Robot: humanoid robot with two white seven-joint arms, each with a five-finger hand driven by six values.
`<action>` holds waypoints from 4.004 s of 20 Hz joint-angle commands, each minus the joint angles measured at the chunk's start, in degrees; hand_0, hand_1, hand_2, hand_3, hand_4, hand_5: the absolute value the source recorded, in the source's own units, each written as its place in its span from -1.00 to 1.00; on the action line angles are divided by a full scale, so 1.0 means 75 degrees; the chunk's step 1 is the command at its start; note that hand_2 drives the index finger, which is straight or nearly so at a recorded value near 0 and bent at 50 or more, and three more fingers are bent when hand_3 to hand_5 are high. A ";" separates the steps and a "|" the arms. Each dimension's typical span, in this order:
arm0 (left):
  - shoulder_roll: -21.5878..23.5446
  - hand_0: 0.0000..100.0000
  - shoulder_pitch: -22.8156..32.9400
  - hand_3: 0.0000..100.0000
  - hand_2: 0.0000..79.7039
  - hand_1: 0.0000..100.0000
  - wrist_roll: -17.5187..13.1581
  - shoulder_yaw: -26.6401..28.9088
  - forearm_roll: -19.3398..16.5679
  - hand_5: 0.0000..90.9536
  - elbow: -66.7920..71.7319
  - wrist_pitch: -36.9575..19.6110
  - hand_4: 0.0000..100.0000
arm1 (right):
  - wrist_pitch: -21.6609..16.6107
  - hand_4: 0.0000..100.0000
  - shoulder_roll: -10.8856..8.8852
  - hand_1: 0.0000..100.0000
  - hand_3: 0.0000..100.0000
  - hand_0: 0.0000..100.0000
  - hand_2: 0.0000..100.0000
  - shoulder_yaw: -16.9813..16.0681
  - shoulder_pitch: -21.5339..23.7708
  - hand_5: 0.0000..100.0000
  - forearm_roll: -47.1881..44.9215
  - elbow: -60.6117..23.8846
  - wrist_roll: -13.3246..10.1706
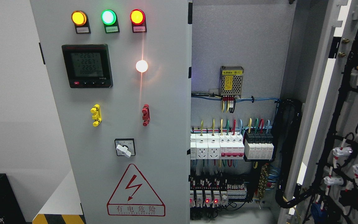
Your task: Open door with both hands
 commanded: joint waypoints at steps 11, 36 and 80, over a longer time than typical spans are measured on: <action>-0.0183 -1.00 0.0147 -1.00 -1.00 -1.00 -0.0071 -0.0014 0.0078 -1.00 0.0021 -0.0185 -1.00 | -0.0166 -1.00 -0.0300 -1.00 -1.00 -0.62 -1.00 -0.0360 0.1465 -1.00 -0.0034 -0.7912 -0.0017; -0.0699 -1.00 0.0100 -1.00 -1.00 -1.00 -0.0071 -0.0014 0.0067 -1.00 0.0032 -0.0185 -1.00 | -0.1969 -1.00 -0.0686 -1.00 -1.00 -0.62 -1.00 0.0566 0.2311 -1.00 -0.0046 -1.4104 -0.0017; -0.0710 -1.00 0.0065 -1.00 -1.00 -1.00 -0.0071 -0.0026 0.0067 -1.00 0.0032 -0.0185 -1.00 | 0.1345 -1.00 -0.0019 -1.00 -1.00 -0.62 -1.00 0.1329 -0.4369 -1.00 -0.0046 -1.2054 -0.0099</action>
